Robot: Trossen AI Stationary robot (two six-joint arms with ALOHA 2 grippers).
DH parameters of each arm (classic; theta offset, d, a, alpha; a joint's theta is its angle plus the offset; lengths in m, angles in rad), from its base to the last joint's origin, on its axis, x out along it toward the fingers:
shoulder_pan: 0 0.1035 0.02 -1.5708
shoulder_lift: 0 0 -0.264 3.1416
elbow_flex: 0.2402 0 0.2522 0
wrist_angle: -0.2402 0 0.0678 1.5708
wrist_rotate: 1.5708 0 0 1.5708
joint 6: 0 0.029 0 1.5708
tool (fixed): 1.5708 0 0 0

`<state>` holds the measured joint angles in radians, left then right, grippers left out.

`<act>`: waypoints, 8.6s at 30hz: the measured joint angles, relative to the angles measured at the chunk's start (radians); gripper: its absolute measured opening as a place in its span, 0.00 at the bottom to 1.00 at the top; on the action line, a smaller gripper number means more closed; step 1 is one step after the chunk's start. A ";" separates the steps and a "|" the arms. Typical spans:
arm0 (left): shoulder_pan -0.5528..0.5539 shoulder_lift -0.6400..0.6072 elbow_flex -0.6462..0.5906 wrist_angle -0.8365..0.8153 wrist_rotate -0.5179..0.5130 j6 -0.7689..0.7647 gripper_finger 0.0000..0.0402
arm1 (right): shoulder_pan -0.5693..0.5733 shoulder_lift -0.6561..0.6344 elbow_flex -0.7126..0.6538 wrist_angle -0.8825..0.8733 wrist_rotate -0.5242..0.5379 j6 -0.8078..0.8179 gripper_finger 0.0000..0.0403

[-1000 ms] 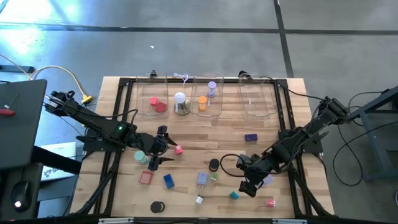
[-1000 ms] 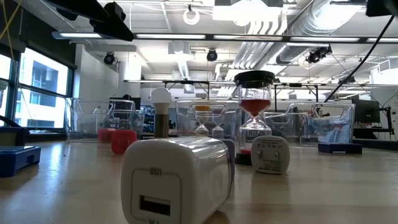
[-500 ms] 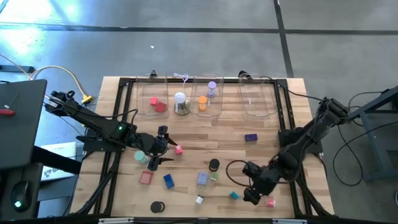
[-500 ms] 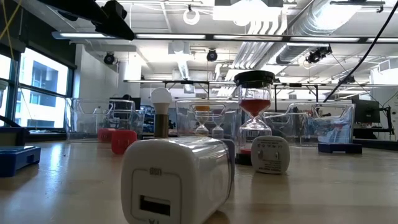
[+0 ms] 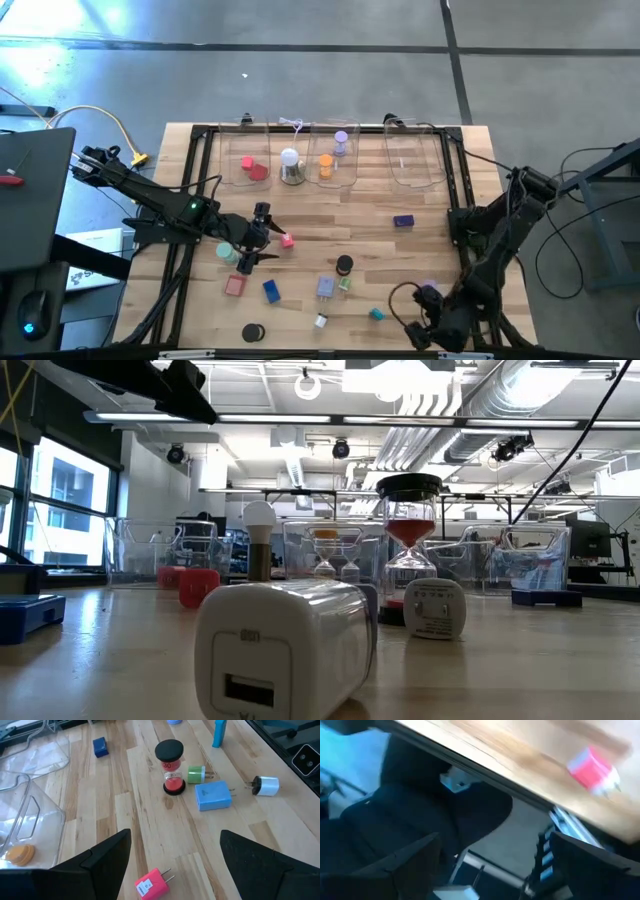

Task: Pick & Place Office items
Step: Put the pink and white charger adapter into the left transparent bin

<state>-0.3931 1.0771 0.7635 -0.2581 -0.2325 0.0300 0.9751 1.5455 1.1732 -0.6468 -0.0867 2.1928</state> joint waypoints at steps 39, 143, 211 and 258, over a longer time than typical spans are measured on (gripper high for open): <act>0.000 0.000 0.000 0.069 0.000 -0.012 0.74 | 0.100 0.206 0.000 -0.222 0.039 -0.265 0.90; 0.000 0.000 -0.001 0.248 0.001 -0.073 0.74 | -0.118 0.303 0.414 -0.626 0.630 -1.153 0.30; 0.186 0.281 0.002 0.870 -0.140 -0.293 0.70 | -0.541 0.391 0.415 0.269 1.316 -2.601 0.30; 0.317 -0.269 0.000 -0.067 -0.388 -0.510 0.32 | -0.436 0.388 0.417 -0.602 1.366 -1.448 0.58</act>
<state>-0.0764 0.8078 0.7635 -0.3256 -0.6209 -0.4802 0.5393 1.9335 1.5902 -1.2486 1.2792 0.7449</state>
